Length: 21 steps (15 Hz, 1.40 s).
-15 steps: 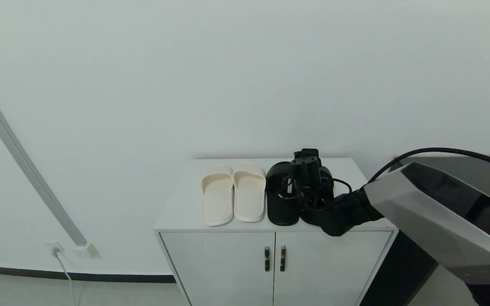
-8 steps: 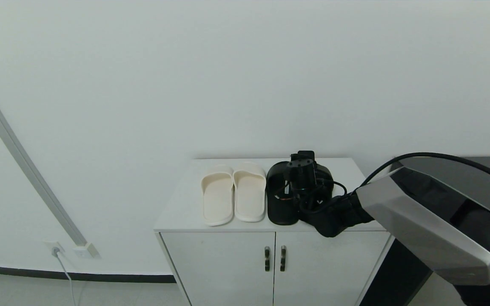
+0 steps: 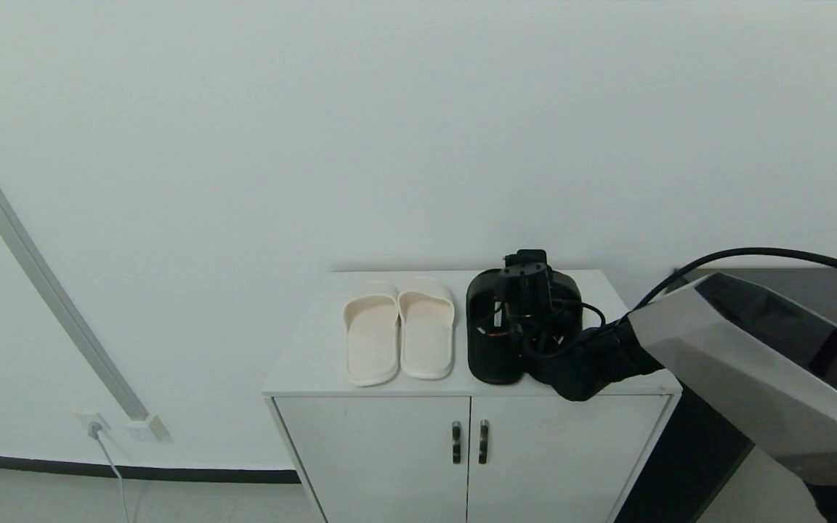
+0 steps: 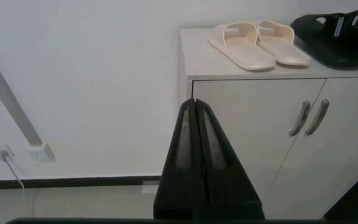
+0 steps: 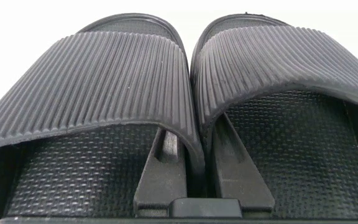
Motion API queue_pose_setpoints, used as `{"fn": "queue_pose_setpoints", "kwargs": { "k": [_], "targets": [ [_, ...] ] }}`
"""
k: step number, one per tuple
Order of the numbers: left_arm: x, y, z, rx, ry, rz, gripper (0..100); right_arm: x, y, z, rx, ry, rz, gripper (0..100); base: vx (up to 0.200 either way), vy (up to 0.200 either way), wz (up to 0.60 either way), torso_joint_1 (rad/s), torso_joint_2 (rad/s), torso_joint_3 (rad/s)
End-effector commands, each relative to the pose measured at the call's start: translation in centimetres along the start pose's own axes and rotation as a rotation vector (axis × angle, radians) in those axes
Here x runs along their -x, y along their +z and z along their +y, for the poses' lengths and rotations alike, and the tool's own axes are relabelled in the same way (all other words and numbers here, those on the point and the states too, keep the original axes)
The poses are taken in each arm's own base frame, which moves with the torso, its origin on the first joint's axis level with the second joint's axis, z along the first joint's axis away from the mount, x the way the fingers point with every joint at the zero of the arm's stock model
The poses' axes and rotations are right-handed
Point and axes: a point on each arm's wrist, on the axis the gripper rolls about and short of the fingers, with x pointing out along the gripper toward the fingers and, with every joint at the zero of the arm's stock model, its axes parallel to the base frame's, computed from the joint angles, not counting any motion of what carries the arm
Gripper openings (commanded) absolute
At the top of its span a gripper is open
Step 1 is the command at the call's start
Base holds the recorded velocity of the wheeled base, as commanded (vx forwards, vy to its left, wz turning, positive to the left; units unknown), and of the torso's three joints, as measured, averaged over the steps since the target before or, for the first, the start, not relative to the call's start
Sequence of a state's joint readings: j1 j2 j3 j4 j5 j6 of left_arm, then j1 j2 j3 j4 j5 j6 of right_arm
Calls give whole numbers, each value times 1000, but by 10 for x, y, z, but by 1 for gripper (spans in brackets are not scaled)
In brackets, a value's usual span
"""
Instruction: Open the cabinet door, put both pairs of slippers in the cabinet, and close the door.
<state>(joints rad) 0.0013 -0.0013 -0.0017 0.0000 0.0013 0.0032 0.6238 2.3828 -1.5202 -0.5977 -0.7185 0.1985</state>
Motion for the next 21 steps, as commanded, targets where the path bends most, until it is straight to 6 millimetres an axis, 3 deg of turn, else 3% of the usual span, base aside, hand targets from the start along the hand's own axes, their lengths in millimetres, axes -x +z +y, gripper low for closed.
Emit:
{"fn": "queue_pose_setpoints", "kwargs": {
  "k": [1, 3, 7, 12, 15, 19, 21],
  "targets": [
    [0, 0, 0, 0, 1, 1, 0, 33, 35, -16, -13, 26, -33, 0, 0, 0, 0, 0, 0, 0],
    [0, 0, 0, 0, 1, 1, 0, 66, 45, -29, 9, 117, -42, 0, 0, 0, 0, 0, 0, 0],
    [0, 0, 0, 0, 1, 1, 0, 131, 36, -75, 131, 467, -59, 0, 0, 0, 0, 0, 0, 0],
    [0, 0, 0, 0, 1, 1, 0, 191, 35, -121, 163, 880, 22, 0, 0, 0, 0, 0, 0, 0],
    [0, 0, 0, 0, 1, 1, 0, 206, 39, -130, 182, 972, 89, 0, 0, 0, 0, 0, 0, 0],
    [0, 0, 0, 0, 1, 1, 0, 205, 33, -125, 197, 979, 120, 0, 0, 0, 0, 0, 0, 0],
    [0, 0, 0, 2, 1, 1, 0, 204, 32, -124, 198, 979, 123, 0, -200, 0, 0, 2, 2, 5]
  ]
}}
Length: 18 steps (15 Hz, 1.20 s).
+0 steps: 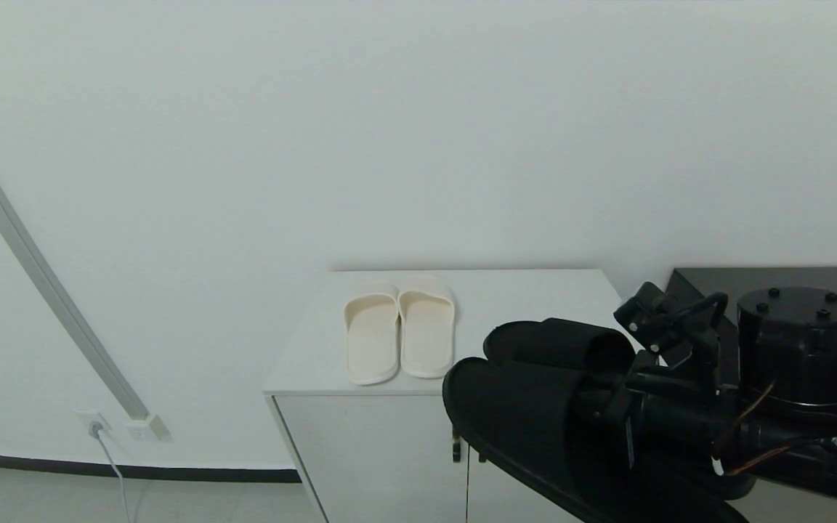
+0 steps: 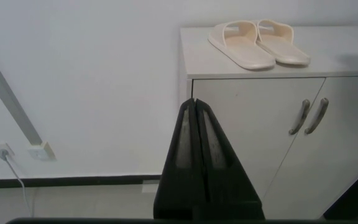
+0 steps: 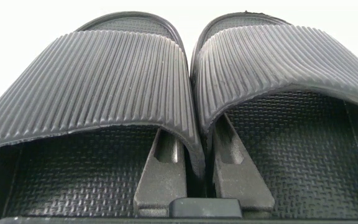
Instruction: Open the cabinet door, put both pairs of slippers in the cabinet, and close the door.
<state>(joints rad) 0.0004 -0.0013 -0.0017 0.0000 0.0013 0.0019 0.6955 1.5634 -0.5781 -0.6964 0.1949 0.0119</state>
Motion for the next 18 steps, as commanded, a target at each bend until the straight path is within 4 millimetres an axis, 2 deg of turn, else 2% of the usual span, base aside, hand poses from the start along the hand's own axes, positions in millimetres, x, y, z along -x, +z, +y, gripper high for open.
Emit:
{"fn": "queue_pose_setpoints", "kwargs": {
  "k": [1, 3, 9, 18],
  "targets": [
    [0, 0, 0, 0, 1, 1, 0, -1, -1, 0, 0, 2, 4, 0, -200, 0, 0, 22, -2, -2],
    [0, 0, 0, 0, 3, 1, 0, -1, -1, 0, 0, 2, 4, 0, -200, 0, 0, 0, -5, 5],
    [0, 0, 0, 2, 4, 1, 0, -6, -8, 0, 7, 5, 31, 0, 0, 0, 0, 0, 0, 0],
    [0, 0, 0, 3, 4, 1, 0, -3, -12, 0, 12, 7, 42, 0, 0, 0, 0, 0, 0, 0]
  ]
}}
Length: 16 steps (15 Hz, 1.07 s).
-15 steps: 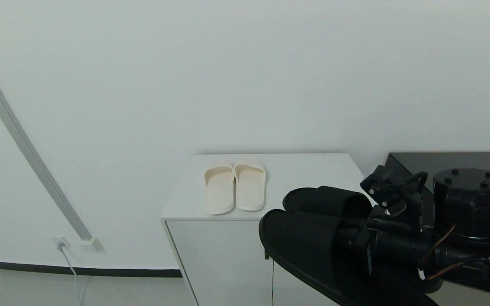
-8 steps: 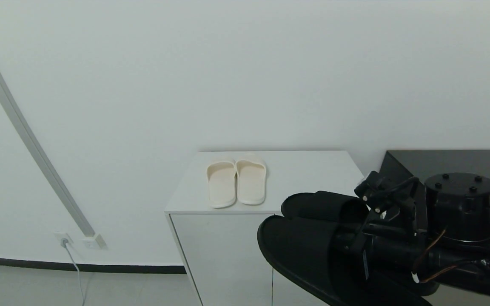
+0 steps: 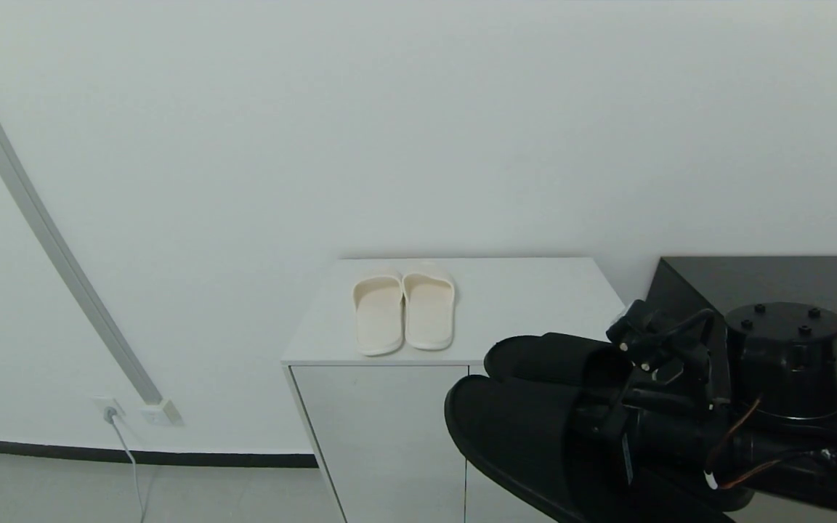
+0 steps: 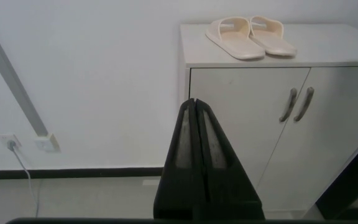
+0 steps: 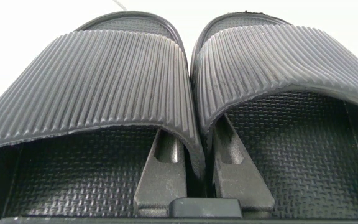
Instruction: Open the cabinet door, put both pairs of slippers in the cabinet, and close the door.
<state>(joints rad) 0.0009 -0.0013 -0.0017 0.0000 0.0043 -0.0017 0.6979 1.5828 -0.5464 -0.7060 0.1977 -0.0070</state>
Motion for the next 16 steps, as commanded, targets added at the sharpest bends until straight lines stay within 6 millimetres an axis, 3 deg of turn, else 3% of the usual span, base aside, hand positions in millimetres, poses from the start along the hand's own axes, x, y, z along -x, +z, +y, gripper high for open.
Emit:
{"fn": "queue_pose_setpoints", "kwargs": {
  "k": [1, 6, 7, 16],
  "targets": [
    [0, 0, 0, -2, 1, 1, 0, 0, 0, 0, 0, 0, 1, 0, 0, 0, 0, 0, 0, 0],
    [0, 0, 0, -2, -2, 1, 0, 0, -1, 0, 2, 2, 4, 0, 0, 0, 0, -38, 84, 51],
    [0, 0, 0, 3, -2, 1, 100, 0, -1, 0, 2, 2, 4, 0, 0, 0, 0, -149, 349, 193],
    [0, 0, 0, 4, 0, 1, 100, 1, -7, 1, 19, 4, 17, 0, 0, 0, 0, -192, 433, 247]
  ]
}}
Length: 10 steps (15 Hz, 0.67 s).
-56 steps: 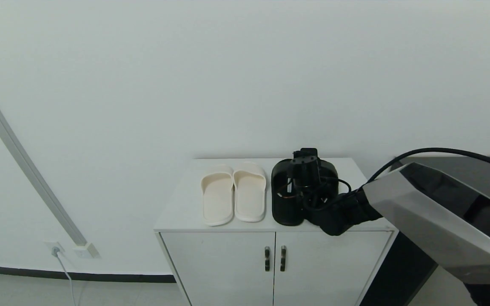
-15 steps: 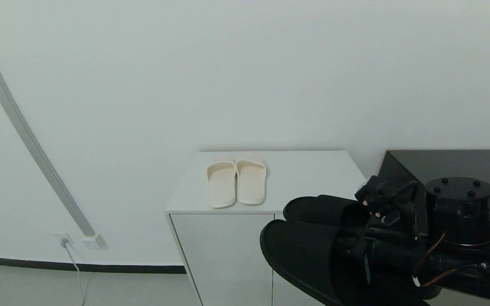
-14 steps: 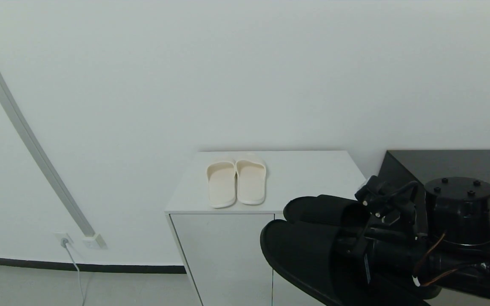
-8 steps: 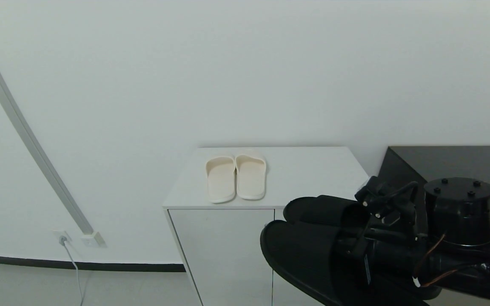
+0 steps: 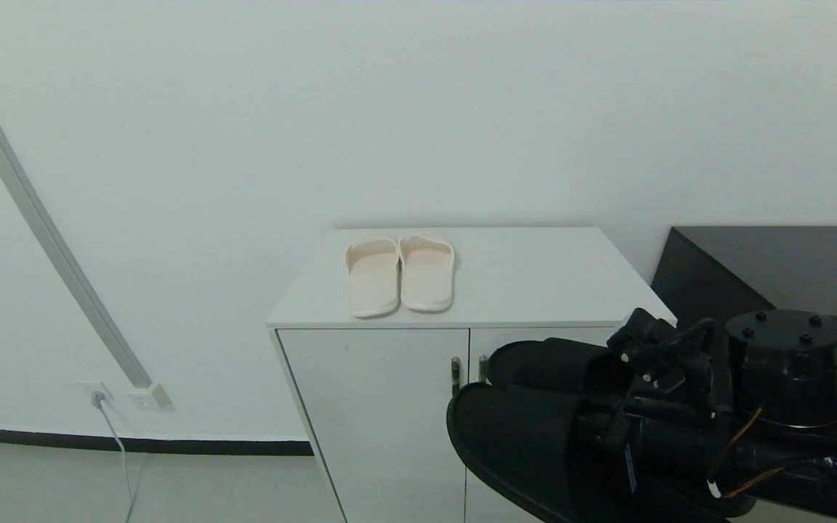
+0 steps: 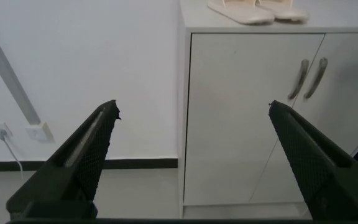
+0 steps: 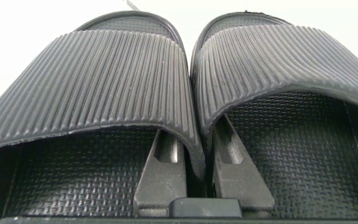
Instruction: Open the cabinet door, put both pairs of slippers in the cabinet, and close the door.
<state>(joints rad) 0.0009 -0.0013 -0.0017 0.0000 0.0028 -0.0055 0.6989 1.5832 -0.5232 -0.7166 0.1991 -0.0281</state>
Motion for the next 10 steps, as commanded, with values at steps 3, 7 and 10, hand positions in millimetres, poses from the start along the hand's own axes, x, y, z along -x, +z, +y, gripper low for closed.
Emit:
{"fn": "queue_pose_setpoints", "kwargs": {
  "k": [3, 7, 10],
  "targets": [
    [0, 0, 0, 1, 1, 1, 100, 1, -3, 0, -1, 1, 11, 0, 0, 0, 0, -227, 544, 317],
    [0, 0, 0, 1, 3, 1, 100, 1, -4, 0, 1, 1, 3, 0, 0, 0, 0, -207, 526, 325],
    [0, 0, 0, 1, 3, 1, 100, 1, -5, 1, 1, 1, 2, 0, 0, 0, 0, -189, 501, 323]
  ]
}}
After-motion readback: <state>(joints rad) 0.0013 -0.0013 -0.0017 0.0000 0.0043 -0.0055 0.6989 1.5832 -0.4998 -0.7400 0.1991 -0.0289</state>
